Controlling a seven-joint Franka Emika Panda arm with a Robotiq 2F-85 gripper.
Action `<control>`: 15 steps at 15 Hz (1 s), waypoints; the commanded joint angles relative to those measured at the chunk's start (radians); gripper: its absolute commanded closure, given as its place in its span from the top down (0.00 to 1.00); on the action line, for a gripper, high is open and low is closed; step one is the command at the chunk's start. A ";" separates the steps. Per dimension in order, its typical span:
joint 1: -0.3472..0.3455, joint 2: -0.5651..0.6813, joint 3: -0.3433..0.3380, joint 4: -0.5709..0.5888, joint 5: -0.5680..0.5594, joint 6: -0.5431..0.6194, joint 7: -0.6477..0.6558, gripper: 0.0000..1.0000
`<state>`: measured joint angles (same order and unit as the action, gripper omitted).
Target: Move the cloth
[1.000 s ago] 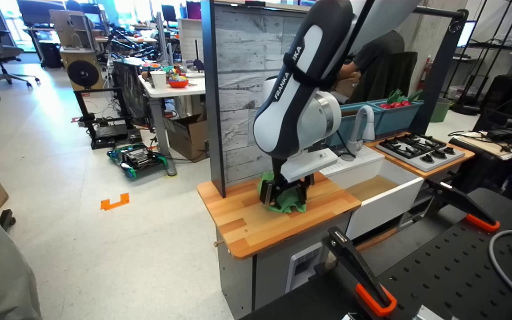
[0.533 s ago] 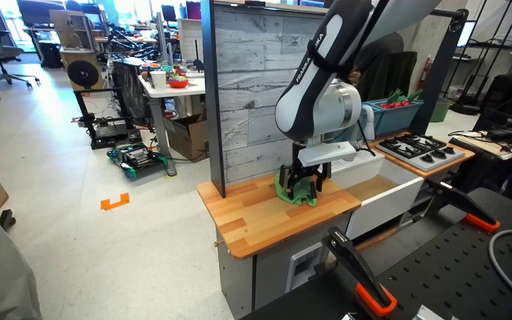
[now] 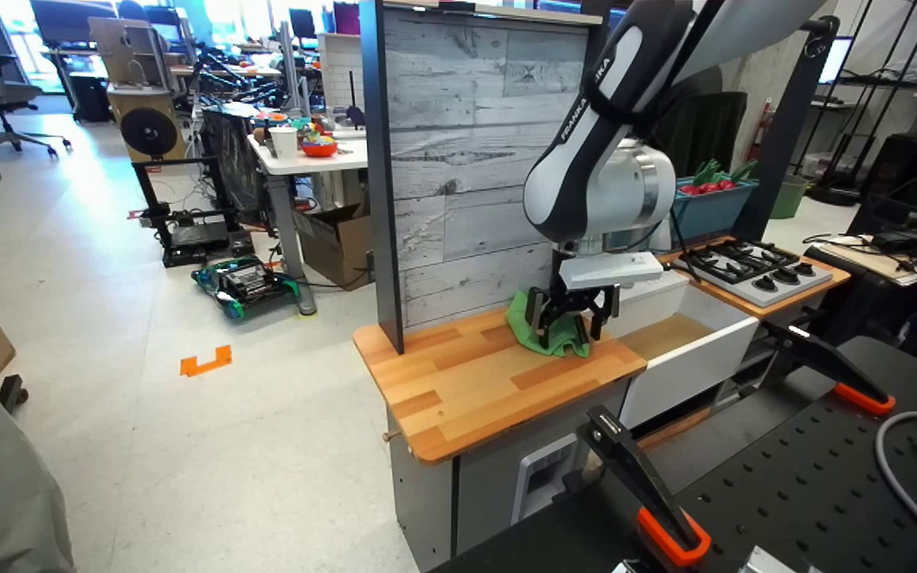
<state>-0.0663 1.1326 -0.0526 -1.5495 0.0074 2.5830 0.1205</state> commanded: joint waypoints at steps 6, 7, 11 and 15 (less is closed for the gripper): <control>-0.018 -0.110 0.055 -0.083 0.025 -0.115 -0.065 1.00; -0.015 -0.139 0.059 -0.110 0.024 -0.123 -0.069 1.00; -0.008 -0.267 0.072 -0.225 0.017 -0.165 -0.100 1.00; 0.008 -0.267 0.059 -0.206 0.013 -0.152 -0.093 1.00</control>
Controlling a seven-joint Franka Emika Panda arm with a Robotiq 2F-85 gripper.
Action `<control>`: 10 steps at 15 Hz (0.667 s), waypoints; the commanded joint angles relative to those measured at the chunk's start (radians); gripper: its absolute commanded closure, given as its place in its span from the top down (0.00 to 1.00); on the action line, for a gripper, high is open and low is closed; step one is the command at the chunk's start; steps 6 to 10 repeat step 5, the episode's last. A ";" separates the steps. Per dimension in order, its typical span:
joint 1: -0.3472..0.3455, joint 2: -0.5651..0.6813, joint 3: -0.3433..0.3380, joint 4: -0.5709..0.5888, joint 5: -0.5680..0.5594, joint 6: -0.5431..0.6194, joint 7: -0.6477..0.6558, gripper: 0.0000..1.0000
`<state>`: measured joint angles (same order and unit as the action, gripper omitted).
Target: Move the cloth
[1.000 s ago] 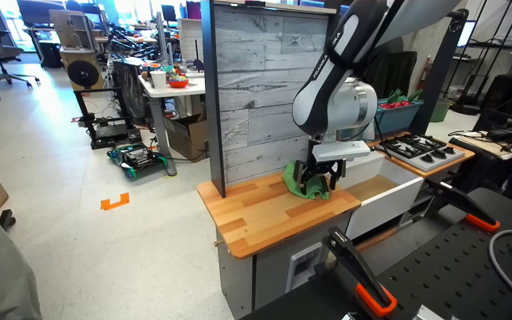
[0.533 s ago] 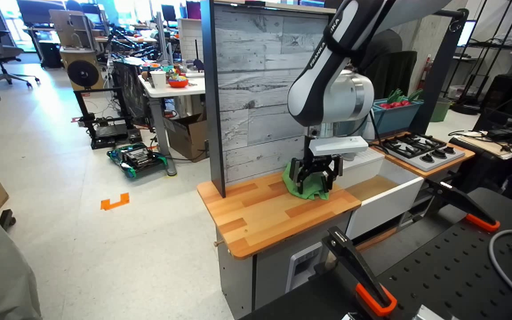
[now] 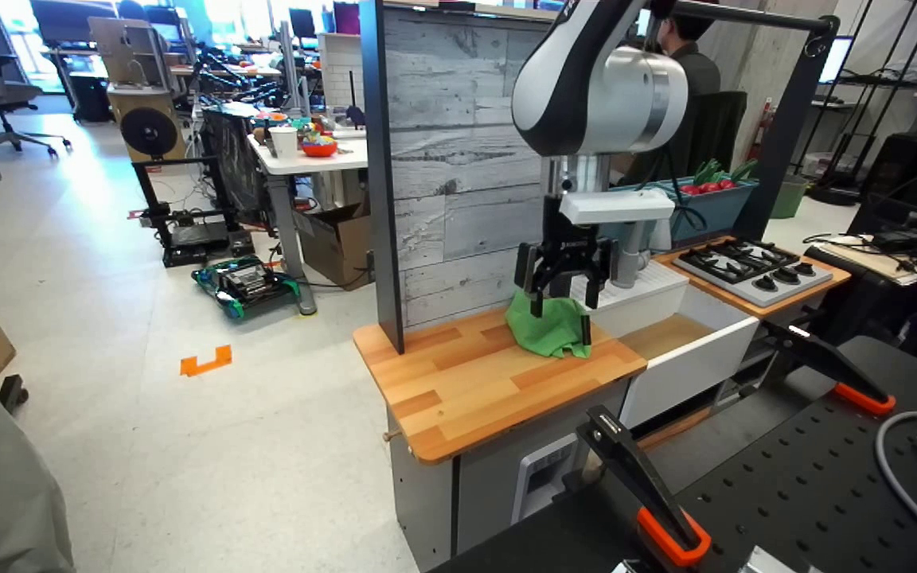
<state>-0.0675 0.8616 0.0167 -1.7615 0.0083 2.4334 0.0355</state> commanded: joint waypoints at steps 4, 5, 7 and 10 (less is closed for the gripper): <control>0.012 -0.068 -0.010 -0.062 0.011 -0.002 -0.014 1.00; 0.012 -0.068 -0.010 -0.066 0.011 -0.002 -0.015 1.00; 0.012 -0.068 -0.010 -0.066 0.011 -0.002 -0.015 1.00; 0.012 -0.068 -0.010 -0.066 0.011 -0.002 -0.015 1.00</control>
